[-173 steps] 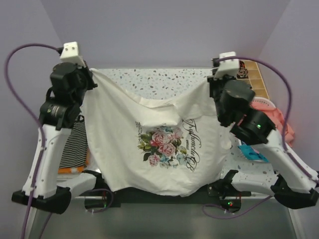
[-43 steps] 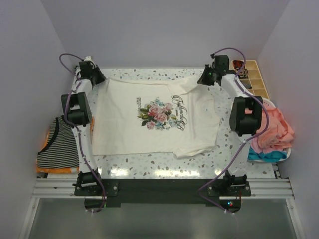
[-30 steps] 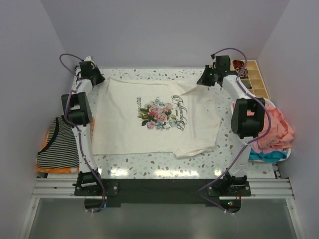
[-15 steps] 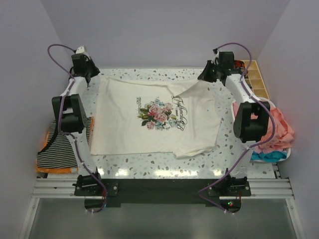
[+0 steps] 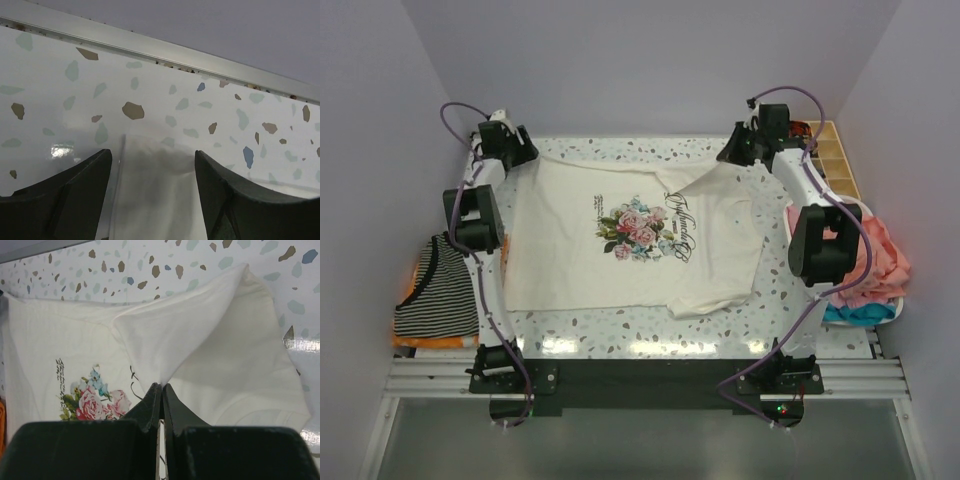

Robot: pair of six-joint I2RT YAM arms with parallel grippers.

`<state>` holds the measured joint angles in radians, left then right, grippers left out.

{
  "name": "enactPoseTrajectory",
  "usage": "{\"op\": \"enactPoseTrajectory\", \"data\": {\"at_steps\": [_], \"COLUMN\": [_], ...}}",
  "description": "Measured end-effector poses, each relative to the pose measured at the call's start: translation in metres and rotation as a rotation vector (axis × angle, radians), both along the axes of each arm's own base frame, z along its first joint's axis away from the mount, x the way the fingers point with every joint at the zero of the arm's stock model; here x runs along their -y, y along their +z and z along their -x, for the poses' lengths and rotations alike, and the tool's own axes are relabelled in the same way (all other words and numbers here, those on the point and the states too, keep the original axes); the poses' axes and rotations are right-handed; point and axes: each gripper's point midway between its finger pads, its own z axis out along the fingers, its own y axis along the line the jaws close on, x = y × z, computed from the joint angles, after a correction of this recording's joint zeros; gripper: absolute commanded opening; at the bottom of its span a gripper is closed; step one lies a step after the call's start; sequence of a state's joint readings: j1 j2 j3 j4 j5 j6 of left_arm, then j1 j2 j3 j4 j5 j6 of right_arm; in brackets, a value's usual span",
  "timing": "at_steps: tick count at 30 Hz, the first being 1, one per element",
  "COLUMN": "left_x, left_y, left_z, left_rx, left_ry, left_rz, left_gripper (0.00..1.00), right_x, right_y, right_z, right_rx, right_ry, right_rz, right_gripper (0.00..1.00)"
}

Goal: Fold and stack the t-shirts
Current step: Grap the side of the flattened tshirt furthest away from the robot with both arms

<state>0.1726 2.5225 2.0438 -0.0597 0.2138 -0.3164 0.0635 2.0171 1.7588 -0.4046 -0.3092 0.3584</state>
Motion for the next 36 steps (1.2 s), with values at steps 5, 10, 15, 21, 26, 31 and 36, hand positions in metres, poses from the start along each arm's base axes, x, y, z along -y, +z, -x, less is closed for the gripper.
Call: {"op": "enactPoseTrajectory", "data": {"at_steps": [5,10,15,21,26,31,36], "left_x": [-0.001,-0.001,0.001,0.007,0.009,0.006,-0.009], "left_y": [-0.012,-0.015,-0.02,-0.022,-0.022,-0.017,0.01], "left_z": [0.001,0.002,0.004,0.008,0.01,0.028,0.039], "left_rx": [-0.008,-0.01,-0.013,-0.027,-0.028,-0.046,-0.016], "left_ry": [-0.026,-0.048,-0.072,-0.096,-0.108,-0.093,-0.061], "left_rz": [-0.038,-0.059,-0.068,-0.047,-0.027,-0.005,-0.01], "left_gripper": [0.73,0.61,0.23,0.0,0.0,0.0,0.0], "right_x": [0.0,-0.002,-0.004,-0.006,-0.006,0.004,0.017], "right_y": [0.0,-0.003,-0.002,-0.001,-0.002,-0.001,0.017], "right_z": [0.0,0.0,0.001,0.002,0.002,0.006,0.011], "right_rx": [-0.001,-0.007,-0.007,-0.008,-0.01,-0.022,0.001], "right_ry": [0.001,0.008,0.02,0.029,0.03,-0.016,-0.073], "right_rz": [0.0,-0.006,-0.015,-0.022,-0.024,0.015,0.061], "right_gripper": [0.0,0.0,0.0,0.0,0.0,0.0,0.0]}}
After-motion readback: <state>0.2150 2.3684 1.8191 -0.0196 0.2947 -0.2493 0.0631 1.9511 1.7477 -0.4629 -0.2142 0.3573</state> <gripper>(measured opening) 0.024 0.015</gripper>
